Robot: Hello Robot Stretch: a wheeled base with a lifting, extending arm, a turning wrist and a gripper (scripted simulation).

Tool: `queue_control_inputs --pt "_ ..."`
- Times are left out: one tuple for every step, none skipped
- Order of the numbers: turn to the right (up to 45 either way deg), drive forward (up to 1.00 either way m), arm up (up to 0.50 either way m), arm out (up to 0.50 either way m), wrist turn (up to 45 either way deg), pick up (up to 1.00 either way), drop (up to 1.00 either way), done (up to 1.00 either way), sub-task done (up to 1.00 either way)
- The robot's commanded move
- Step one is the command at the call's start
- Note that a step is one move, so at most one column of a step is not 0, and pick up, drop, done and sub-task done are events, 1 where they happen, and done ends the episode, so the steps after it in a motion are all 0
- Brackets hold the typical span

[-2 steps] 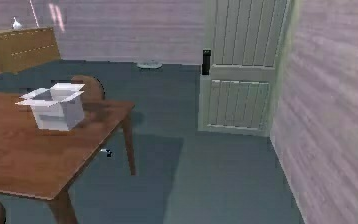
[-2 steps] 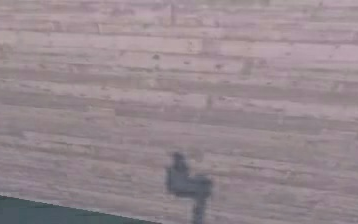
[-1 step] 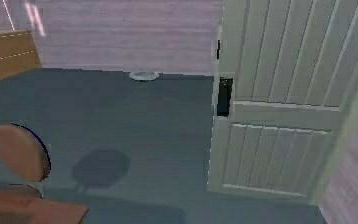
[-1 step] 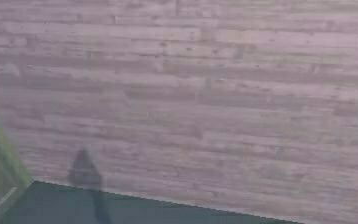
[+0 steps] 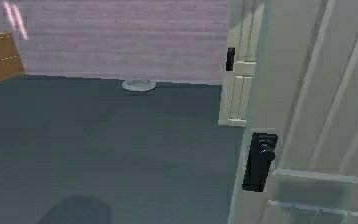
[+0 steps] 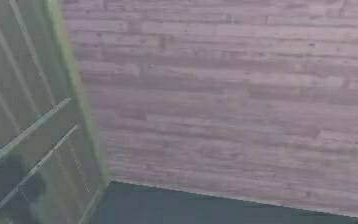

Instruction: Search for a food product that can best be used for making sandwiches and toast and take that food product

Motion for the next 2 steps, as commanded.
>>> queue_control_inputs --pt "0.0 0.50 0.00 0.00 0.0 0.00 0.00 0.00 0.00" --pt "12.0 0.00 0.00 0.00 0.0 0.00 0.00 0.00 0.00"
